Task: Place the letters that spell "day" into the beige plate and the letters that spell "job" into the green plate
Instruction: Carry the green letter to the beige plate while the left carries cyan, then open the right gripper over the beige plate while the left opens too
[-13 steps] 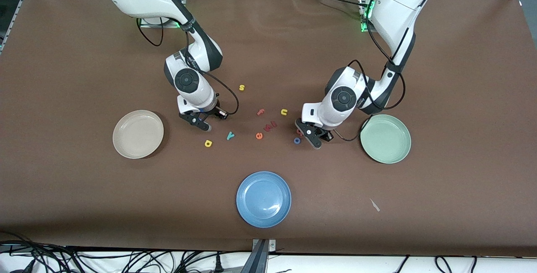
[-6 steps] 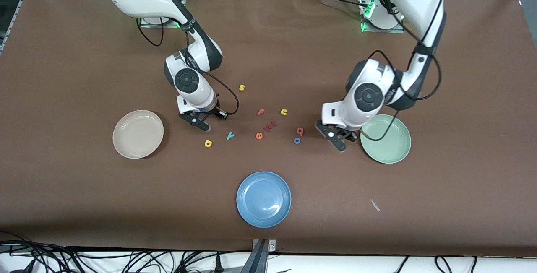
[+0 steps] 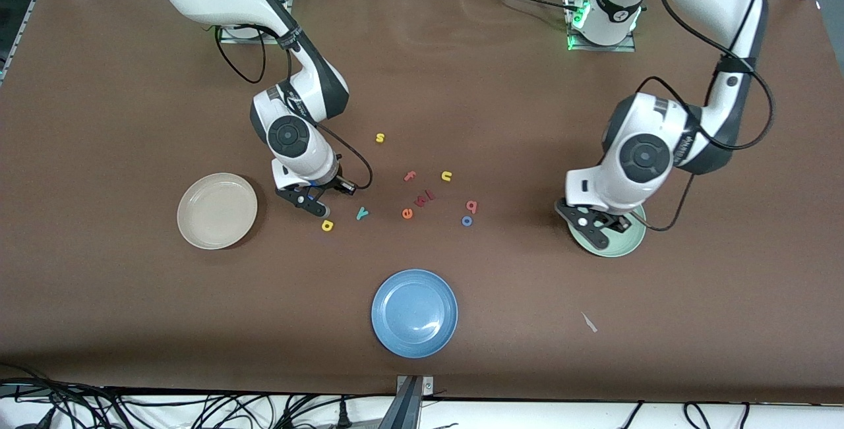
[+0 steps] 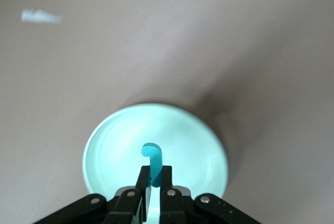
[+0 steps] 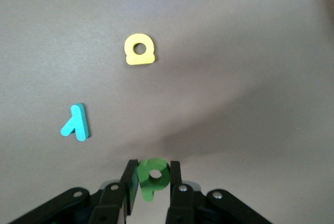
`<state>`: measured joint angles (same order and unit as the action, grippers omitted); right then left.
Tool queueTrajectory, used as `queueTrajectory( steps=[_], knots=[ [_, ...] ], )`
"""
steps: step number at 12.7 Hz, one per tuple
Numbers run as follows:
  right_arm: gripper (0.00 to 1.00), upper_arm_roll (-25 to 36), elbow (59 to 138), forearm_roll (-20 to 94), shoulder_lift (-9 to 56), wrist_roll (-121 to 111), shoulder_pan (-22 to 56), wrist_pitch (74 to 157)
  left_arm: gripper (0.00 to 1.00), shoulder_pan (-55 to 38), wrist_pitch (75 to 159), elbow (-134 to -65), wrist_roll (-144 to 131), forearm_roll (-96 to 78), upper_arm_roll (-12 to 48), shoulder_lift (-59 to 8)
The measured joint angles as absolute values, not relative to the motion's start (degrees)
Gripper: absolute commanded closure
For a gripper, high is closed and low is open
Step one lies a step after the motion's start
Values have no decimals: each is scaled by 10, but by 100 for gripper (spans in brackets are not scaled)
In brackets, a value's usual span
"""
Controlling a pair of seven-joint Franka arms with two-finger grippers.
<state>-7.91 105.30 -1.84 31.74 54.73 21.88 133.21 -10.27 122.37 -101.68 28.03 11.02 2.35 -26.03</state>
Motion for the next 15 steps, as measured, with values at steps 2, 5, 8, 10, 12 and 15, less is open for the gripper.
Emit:
queueTrajectory(
  steps=[2,5,8,10,12,15],
  knots=[
    [100,-63,1047,-19,311,494,219,1311,100,-65,1224,-1026,305,110,24,-266],
    [100,-22,1046,-19,300,410,217,1270,100,-57,1225,-1044,308,110,27,-279],
    [100,28,1046,-19,289,317,215,1234,100,-49,1235,-1051,307,110,27,-300],
    [100,59,1046,-19,288,264,213,1223,100,-38,1238,-1051,307,110,27,-308],
    [100,84,1049,-19,288,212,210,1221,100,-21,1238,-1052,311,110,27,-316],
    [88,97,1050,-19,292,141,175,1222,99,0,1238,-1053,321,110,28,-330]
  ],
)
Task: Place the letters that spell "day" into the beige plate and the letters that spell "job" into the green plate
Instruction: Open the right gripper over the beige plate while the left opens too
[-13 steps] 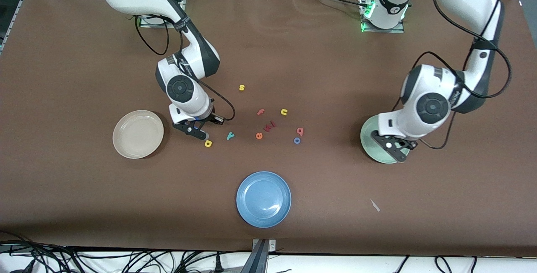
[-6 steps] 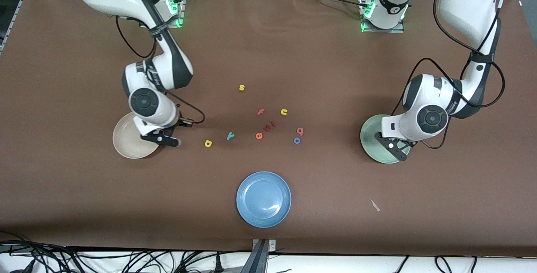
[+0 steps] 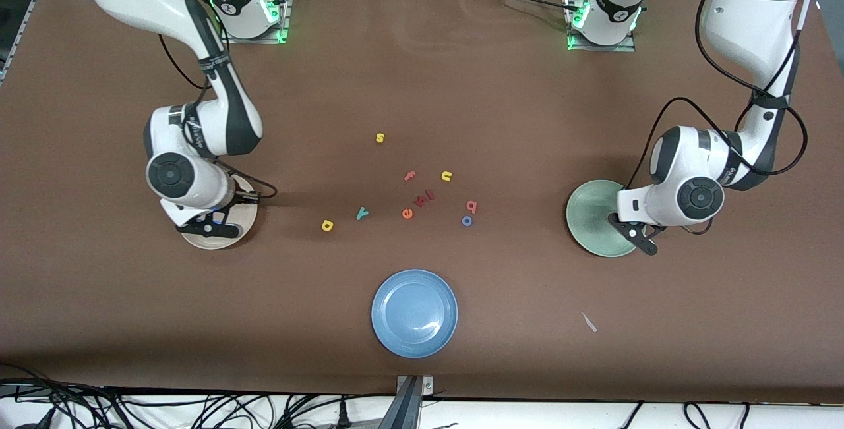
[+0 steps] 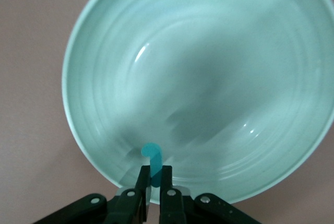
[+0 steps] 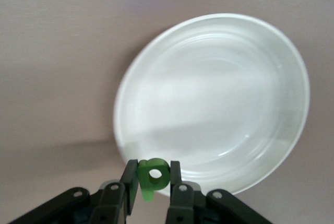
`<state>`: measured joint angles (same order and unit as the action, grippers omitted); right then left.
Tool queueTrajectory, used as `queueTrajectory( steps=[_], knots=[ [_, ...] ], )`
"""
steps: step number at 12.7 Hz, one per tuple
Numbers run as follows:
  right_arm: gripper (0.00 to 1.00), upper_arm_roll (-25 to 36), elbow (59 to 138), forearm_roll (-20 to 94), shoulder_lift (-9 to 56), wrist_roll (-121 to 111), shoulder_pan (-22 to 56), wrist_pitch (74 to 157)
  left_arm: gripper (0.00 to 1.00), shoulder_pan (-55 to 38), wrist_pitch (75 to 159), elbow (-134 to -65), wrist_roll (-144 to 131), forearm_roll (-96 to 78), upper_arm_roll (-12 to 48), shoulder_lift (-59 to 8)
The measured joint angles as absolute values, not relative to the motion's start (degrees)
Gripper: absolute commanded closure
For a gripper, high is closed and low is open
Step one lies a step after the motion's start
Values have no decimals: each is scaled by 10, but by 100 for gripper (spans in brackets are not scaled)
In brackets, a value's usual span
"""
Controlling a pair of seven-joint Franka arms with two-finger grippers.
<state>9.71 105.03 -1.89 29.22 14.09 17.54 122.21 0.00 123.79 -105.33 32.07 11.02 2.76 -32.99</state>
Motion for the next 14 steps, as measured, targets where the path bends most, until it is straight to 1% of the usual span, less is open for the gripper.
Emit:
queueTrajectory(
  steps=[1,2,3,5,8,10,12,14],
  knots=[
    [60,98,1050,-17,295,118,156,1223,98,1,1238,-1053,321,110,28,-334],
    [13,98,1050,-14,298,102,140,1225,98,0,1238,-1053,321,110,29,-337],
    [0,98,1050,-9,301,98,131,1226,89,0,1238,-1053,321,110,31,-337],
    [0,96,1049,12,305,98,132,1229,0,0,1238,-1053,321,110,32,-337],
    [0,89,1040,37,305,104,150,1228,0,0,1238,-1052,321,110,38,-337],
    [0,74,1033,39,305,152,162,1228,0,0,1233,-1048,321,110,48,-335],
    [0,45,1021,39,305,222,169,1229,0,0,1206,-1037,320,110,64,-322],
    [0,25,1006,39,308,290,180,1234,0,-2,1154,-1010,314,79,82,-305]
  ],
)
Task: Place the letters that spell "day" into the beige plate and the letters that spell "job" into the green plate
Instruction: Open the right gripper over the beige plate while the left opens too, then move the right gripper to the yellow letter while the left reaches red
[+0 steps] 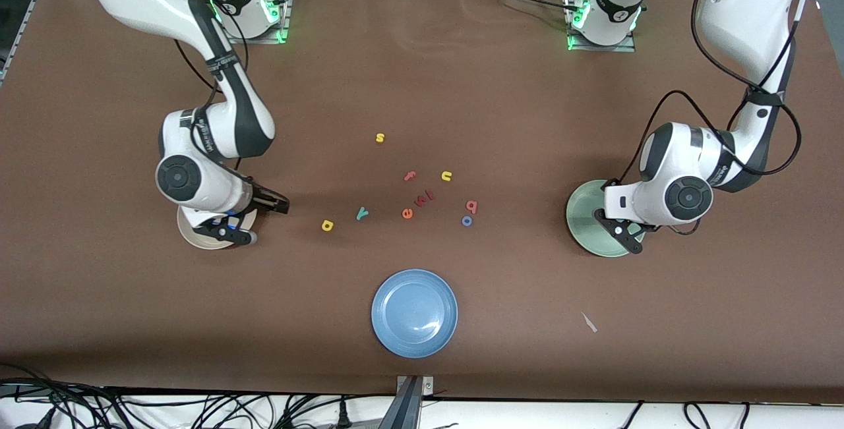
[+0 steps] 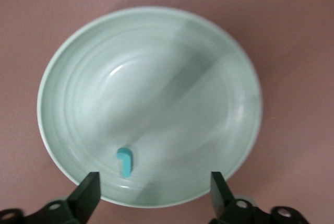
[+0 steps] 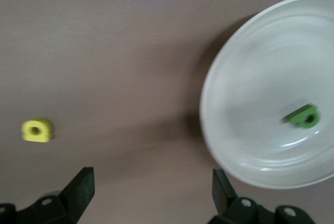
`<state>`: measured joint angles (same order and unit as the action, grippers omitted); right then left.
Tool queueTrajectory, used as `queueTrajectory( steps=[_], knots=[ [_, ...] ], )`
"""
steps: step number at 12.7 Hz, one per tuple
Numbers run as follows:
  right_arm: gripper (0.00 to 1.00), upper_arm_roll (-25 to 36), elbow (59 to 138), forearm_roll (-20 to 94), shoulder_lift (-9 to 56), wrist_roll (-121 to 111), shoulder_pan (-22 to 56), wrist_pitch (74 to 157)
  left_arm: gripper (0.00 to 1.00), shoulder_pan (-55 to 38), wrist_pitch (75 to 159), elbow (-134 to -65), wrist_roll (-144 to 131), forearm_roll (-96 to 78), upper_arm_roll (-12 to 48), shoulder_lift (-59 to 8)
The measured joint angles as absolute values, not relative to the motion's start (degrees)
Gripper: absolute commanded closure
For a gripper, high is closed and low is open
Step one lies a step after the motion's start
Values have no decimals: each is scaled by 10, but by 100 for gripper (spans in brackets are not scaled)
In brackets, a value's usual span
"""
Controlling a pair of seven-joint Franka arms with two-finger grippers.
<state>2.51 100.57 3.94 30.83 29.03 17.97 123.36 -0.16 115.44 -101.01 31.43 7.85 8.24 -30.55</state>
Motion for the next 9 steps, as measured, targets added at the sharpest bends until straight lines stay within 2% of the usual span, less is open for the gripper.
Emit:
queueTrajectory(
  steps=[3,9],
  knots=[
    [0,22,966,39,332,361,201,1242,0,-22,1113,-978,277,6,92,-297],
    [0,21,904,39,387,394,228,1249,0,-77,1115,-971,64,-48,117,-299]
  ],
)
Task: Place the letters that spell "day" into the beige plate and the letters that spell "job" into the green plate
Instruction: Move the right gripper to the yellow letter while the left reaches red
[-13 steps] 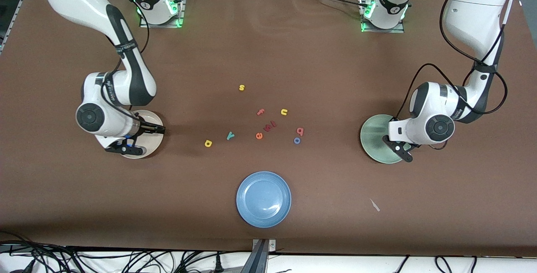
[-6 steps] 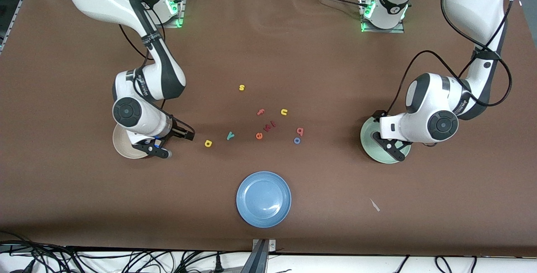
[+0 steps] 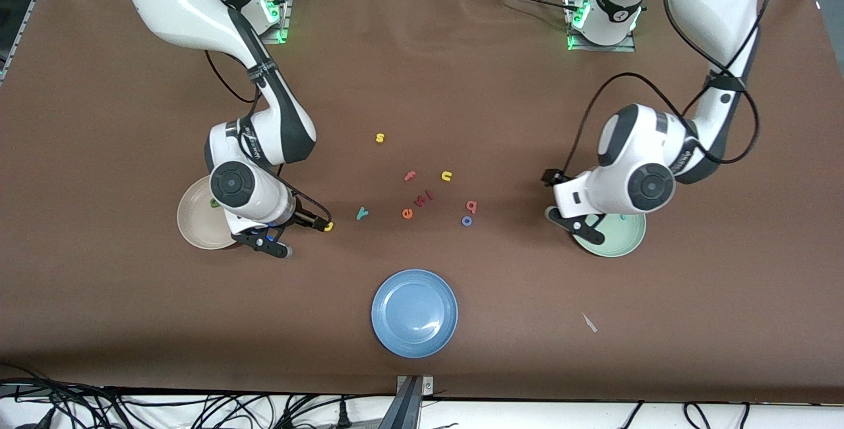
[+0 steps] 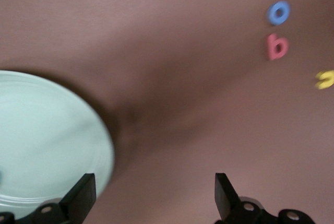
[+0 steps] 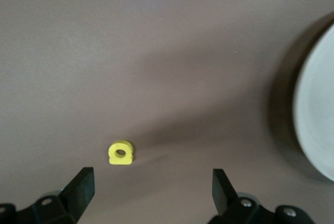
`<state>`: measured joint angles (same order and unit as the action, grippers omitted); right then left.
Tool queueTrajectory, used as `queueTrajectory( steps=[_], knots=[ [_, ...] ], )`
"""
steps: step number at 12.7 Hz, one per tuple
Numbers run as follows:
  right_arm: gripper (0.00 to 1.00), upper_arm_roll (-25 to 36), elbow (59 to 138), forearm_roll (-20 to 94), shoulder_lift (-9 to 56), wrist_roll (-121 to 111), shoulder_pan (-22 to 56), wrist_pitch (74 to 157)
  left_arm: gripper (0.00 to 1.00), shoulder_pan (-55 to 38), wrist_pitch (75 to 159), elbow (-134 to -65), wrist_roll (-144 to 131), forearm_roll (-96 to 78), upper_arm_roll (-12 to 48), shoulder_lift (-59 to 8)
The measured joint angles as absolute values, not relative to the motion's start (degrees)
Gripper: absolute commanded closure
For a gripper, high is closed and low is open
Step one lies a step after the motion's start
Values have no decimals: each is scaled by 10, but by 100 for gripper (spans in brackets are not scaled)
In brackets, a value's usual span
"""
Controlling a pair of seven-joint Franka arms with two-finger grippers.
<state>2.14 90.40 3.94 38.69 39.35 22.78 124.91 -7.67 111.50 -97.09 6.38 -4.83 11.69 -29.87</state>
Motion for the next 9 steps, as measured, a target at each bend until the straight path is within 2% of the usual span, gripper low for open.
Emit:
queueTrajectory(
  steps=[3,7,9],
  knots=[
    [0,21,890,43,417,398,230,1290,0,-126,1171,-965,-69,-58,125,-310],
    [1,15,886,69,435,401,234,1310,2,-182,1315,-965,-187,-58,125,-358],
    [3,11,884,74,440,403,235,1314,20,-195,1357,-964,-196,-58,125,-382]
  ],
)
